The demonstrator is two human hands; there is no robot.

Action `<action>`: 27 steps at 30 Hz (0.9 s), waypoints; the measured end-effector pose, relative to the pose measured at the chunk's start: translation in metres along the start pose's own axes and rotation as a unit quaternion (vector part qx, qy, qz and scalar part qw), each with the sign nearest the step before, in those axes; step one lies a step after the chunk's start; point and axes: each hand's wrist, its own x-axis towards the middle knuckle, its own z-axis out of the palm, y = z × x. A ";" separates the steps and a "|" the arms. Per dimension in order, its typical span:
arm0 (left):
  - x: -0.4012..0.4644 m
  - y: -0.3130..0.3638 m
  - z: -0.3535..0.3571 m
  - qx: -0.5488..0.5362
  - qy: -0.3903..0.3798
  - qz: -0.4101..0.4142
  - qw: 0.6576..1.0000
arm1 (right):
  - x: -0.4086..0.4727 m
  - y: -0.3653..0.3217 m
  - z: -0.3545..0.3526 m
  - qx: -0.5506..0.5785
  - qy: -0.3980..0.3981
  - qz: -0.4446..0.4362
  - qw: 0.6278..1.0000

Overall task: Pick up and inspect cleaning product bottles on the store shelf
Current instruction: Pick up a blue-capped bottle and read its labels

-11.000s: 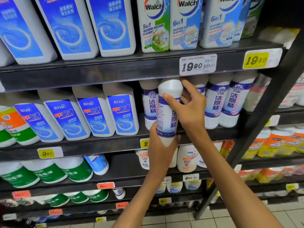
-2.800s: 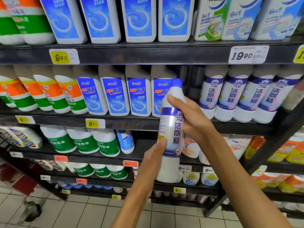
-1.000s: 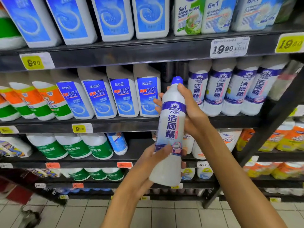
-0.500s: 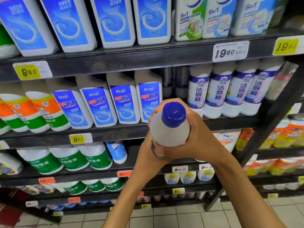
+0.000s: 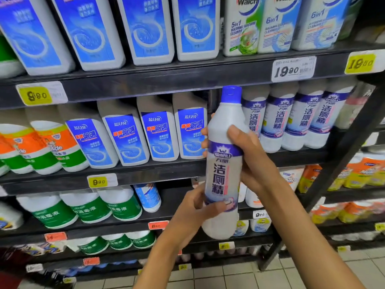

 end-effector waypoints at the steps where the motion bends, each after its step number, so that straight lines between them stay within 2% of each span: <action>1: 0.001 -0.003 0.001 -0.029 0.021 -0.004 0.999 | 0.003 0.000 0.001 -0.014 0.042 0.002 0.999; 4: 0.007 -0.009 0.005 -0.053 0.091 -0.024 0.994 | 0.008 0.003 -0.002 -0.015 0.105 0.001 0.994; 7: 0.011 -0.012 0.009 -0.084 0.104 -0.052 0.990 | 0.011 0.006 -0.009 0.014 0.109 0.041 0.993; 9: 0.010 -0.017 0.008 -0.159 0.089 -0.078 0.980 | 0.013 0.009 -0.013 0.007 0.112 0.055 0.992; 12: 0.009 -0.021 0.003 -0.269 0.015 -0.091 0.959 | 0.017 0.014 -0.014 0.035 0.093 0.081 0.992; 14: 0.013 -0.022 0.003 -0.242 -0.001 -0.106 0.964 | 0.019 0.016 -0.012 0.030 0.076 0.096 0.992; 18: 0.026 -0.025 0.002 -0.049 0.125 -0.098 0.986 | 0.024 0.019 -0.012 -0.075 0.096 0.037 0.992; 21: 0.026 -0.022 0.002 -0.001 0.120 -0.063 0.991 | 0.028 0.023 -0.016 -0.110 0.117 0.014 0.987; 23: 0.026 -0.023 0.003 -0.012 0.091 -0.050 0.995 | 0.032 0.025 -0.021 -0.110 0.111 0.030 0.987; 27: 0.032 -0.022 0.003 -0.168 0.063 -0.109 0.978 | 0.037 0.026 -0.038 -0.087 0.079 0.068 0.991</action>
